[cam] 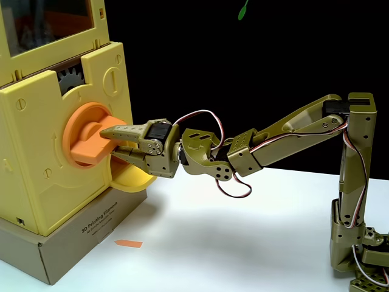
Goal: Turn the button of vending machine.
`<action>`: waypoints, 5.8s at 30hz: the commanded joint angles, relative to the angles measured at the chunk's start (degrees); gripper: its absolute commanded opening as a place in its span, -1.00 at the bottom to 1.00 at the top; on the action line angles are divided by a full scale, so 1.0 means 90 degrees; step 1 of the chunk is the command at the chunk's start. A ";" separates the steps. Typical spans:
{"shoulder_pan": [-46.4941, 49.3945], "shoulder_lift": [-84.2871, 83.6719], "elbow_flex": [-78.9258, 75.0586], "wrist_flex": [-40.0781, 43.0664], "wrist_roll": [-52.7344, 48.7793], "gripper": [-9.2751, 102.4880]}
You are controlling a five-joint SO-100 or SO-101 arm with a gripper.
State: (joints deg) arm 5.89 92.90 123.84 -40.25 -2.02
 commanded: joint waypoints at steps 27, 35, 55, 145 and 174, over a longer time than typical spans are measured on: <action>-0.0039 0.0361 0.0156 -0.0840 0.6699 -0.86; -0.0029 0.0361 0.0244 -0.1162 0.7803 -0.84; 0.0176 0.0410 0.0312 -0.1045 1.0293 -0.79; 0.0313 0.1172 0.0693 0.0488 -0.8389 -0.13; 0.0156 0.0078 -0.0215 -0.0059 -0.8643 -0.43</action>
State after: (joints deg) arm 8.00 93.34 124.19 -39.64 -78.75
